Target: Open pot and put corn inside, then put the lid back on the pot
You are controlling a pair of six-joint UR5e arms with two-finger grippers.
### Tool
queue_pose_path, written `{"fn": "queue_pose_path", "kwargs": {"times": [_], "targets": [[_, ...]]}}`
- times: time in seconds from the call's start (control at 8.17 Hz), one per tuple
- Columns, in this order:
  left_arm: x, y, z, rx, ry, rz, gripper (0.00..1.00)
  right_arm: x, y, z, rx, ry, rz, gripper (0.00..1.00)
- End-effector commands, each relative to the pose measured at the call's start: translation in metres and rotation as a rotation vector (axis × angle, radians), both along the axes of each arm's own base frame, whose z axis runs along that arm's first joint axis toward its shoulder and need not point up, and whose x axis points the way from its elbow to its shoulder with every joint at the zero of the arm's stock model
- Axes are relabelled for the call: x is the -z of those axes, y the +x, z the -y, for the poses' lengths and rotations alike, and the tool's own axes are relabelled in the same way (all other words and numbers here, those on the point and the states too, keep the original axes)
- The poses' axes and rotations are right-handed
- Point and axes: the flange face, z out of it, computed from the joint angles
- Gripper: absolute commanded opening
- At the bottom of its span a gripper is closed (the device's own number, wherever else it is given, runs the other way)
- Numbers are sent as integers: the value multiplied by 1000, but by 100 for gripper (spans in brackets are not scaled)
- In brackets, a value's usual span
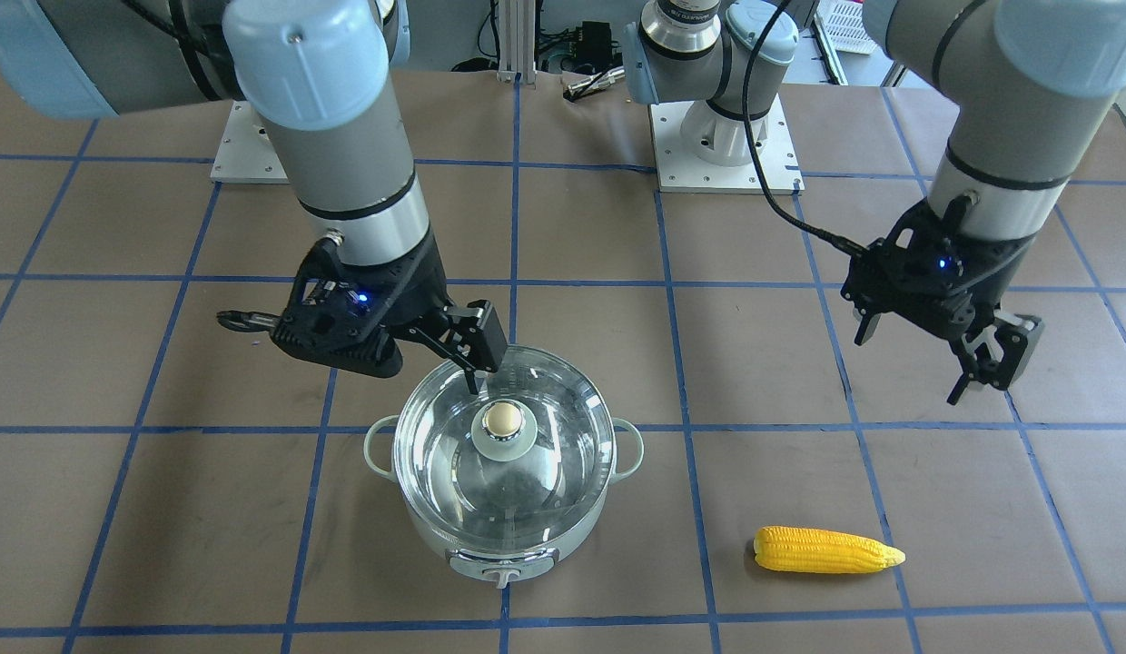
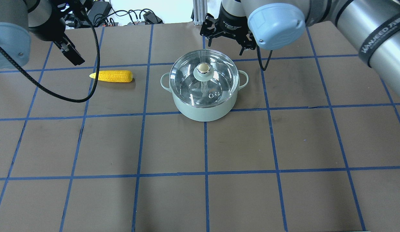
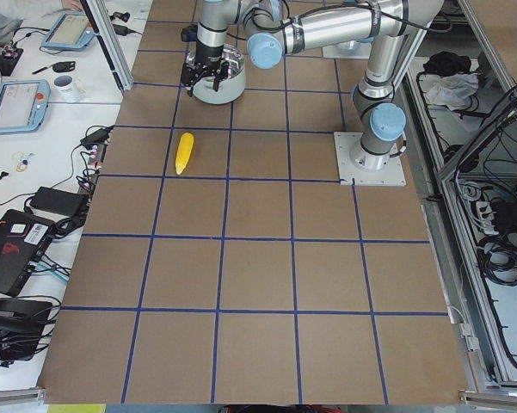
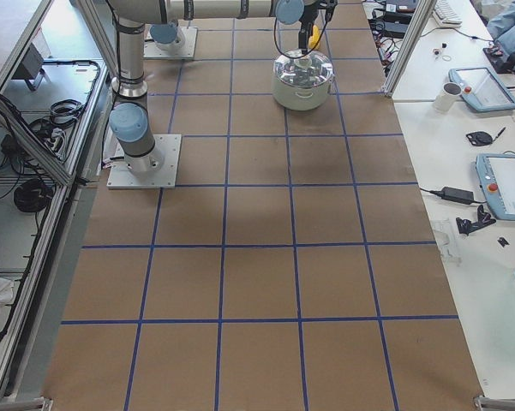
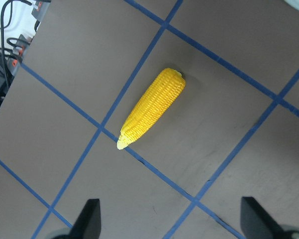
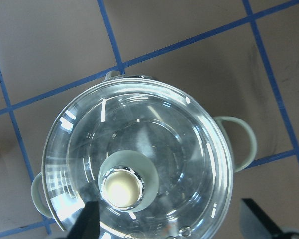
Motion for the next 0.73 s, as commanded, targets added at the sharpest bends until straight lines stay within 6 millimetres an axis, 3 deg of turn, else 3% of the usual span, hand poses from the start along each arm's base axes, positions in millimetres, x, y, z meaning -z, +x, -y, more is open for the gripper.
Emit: {"fn": "queue_pose_path", "kwargs": {"times": [0.0, 0.12, 0.24, 0.49, 0.61], "targets": [[68, 15, 44, 252, 59, 57, 100, 53, 33, 21, 48, 17, 58, 100], [85, 51, 53, 272, 73, 35, 100, 65, 39, 24, 50, 35, 67, 100], [104, 72, 66, 320, 22, -45, 100, 70, 39, 26, 52, 40, 68, 100], [159, 85, 90, 425, 15, -52, 100, 86, 44, 27, 56, 77, 92, 100], [173, 87, 97, 425, 2, -45, 100, 91, 45, 26, 56, 88, 90, 100]]}}
